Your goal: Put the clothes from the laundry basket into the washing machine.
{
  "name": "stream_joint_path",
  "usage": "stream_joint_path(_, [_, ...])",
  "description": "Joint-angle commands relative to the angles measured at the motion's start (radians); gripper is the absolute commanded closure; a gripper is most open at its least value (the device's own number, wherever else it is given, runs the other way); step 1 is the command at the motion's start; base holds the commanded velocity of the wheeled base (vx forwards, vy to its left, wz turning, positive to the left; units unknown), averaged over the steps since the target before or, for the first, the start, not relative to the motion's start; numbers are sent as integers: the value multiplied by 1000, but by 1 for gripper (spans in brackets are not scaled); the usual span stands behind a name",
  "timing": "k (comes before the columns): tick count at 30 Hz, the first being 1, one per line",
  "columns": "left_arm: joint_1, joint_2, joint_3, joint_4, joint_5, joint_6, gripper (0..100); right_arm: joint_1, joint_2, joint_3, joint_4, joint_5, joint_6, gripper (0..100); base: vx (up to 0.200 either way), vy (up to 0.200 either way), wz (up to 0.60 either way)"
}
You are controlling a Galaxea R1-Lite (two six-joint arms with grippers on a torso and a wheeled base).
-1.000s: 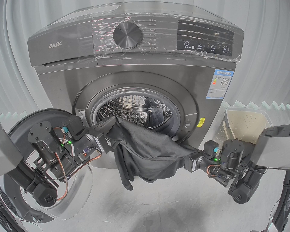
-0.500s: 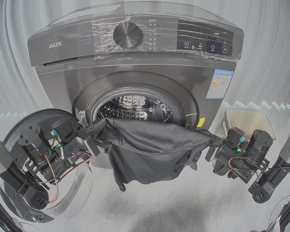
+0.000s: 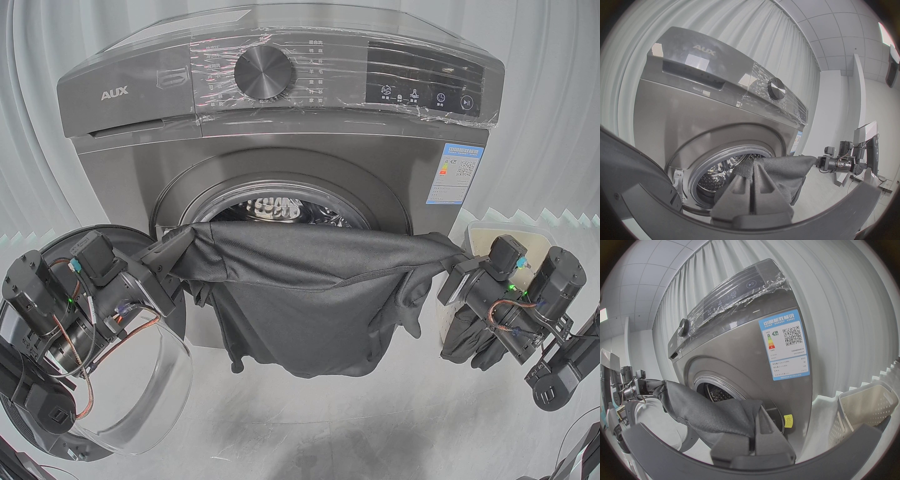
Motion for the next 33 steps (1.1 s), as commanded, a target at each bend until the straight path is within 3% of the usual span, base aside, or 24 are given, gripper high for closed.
stream_joint_path(1, [5, -21, 1, 0, -1, 0, 100, 3, -9, -7, -1, -2, 1, 100, 0, 0, 0])
stream_joint_path(9, [17, -21, 0, 0, -2, 2, 100, -3, -9, -42, -1, -5, 1, 100, 0, 0, 0])
stream_joint_path(15, [18, -23, -2, 0, -2, 0, 100, 8, -9, -67, -1, -37, 1, 100, 0, 0, 0])
stream_joint_path(33, [43, -46, -11, 0, -21, 0, 100, 27, -26, -113, 1, -40, 5, 100, 0, 0, 0])
